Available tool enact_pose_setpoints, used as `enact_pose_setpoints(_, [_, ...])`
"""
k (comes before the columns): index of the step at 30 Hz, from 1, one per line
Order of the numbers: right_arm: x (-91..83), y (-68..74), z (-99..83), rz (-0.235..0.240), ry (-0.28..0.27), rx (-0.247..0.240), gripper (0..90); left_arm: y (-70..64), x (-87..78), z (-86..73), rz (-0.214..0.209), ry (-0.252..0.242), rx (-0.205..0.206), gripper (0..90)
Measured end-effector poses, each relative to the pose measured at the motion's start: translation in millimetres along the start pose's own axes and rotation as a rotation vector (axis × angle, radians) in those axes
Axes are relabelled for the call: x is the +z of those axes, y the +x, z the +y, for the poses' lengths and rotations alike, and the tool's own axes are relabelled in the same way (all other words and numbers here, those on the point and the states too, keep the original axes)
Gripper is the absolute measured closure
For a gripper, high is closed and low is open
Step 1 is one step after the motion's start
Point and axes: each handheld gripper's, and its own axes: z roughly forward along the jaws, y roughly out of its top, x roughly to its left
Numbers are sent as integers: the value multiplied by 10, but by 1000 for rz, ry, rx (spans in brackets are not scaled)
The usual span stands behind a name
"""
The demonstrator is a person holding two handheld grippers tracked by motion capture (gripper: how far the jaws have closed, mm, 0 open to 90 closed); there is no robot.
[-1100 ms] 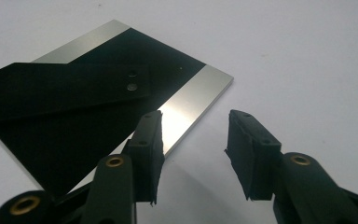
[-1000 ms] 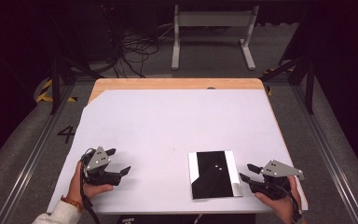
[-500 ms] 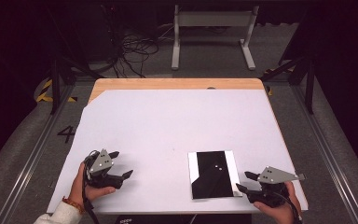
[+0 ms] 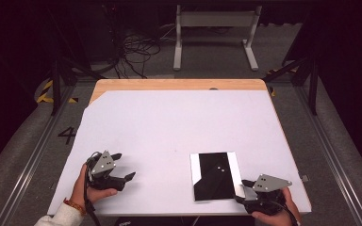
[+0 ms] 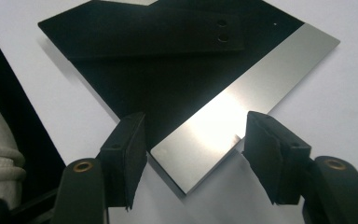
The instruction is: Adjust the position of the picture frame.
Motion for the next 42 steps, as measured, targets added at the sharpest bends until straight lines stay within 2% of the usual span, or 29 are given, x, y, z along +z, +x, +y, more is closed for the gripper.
enact_pose_setpoints(4, [26, 9, -7, 2, 19, -11, 367, 1, 1, -1, 0, 0, 0, 164])
enact_pose_setpoints(10, [11, 10, -15, -4, 14, -19, 405, 5, -3, -3, 4, -4, -6, 157])
enact_pose_setpoints(13, [-26, 4, -70, -4, -2, -9, 468, 5, -4, -4, 5, -4, -6, 157])
enact_pose_setpoints(24, [-50, -5, -79, 0, 1, -21, 525, -2, 3, 0, -1, -4, -8, 157])
enact_pose_setpoints(26, [-67, -32, -93, 5, -4, -14, 582, -3, 3, 1, -2, -4, -7, 157])
enact_pose_setpoints(28, [-72, -39, -97, 4, -5, -13, 598, -4, 3, 1, -4, -6, -8, 157])
enact_pose_setpoints(37, [-76, -72, -94, -52, -7, -5, 706, -8, 25, 6, -18, 0, -9, 160])
enact_pose_setpoints(41, [-57, -98, -85, -100, -11, 9, 759, -10, 39, 14, -27, 3, -13, 183])
enact_pose_setpoints(42, [-57, -98, -85, -100, -11, 9, 759, -10, 39, 14, -27, 3, -13, 196])
